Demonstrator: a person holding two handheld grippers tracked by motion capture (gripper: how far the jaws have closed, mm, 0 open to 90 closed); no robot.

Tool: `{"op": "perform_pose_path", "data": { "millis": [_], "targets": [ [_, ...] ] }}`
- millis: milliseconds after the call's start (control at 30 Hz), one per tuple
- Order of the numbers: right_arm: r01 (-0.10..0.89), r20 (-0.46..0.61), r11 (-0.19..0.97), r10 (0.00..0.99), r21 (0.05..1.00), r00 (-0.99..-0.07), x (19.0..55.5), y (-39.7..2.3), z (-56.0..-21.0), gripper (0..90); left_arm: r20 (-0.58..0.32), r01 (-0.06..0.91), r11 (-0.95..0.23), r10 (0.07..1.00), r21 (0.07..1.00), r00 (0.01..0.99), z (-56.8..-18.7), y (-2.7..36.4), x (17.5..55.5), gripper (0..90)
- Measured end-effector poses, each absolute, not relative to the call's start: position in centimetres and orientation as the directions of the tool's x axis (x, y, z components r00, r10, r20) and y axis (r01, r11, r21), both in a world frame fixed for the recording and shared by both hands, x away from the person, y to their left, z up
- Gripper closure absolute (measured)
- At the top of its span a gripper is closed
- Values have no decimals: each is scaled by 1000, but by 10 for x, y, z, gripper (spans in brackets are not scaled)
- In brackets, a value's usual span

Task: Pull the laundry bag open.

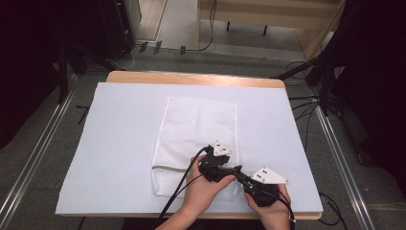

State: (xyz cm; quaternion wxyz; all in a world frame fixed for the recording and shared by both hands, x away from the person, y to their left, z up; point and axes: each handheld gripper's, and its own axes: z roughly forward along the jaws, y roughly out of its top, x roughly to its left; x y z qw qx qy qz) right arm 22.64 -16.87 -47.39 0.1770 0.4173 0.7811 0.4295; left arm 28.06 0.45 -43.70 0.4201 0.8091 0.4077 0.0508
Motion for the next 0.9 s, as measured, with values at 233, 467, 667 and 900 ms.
{"op": "perform_pose_path", "data": {
  "millis": [233,467,667,900],
  "targets": [
    [488,81,282,797,826,-599,225,-167,-471,889,-243,636,-299,745,711,621,-436,-5,283,349],
    [482,78,285,793,828,-604,225,-166,-471,889,-232,655,-320,756,685,612,-441,-9,285,285],
    [483,77,289,792,826,-606,225,-166,-471,889,-240,655,-313,754,687,612,-437,-4,286,350],
    [482,70,293,794,825,-604,225,-166,-471,891,-251,657,-318,742,684,621,-433,0,285,363]
  ]
}}
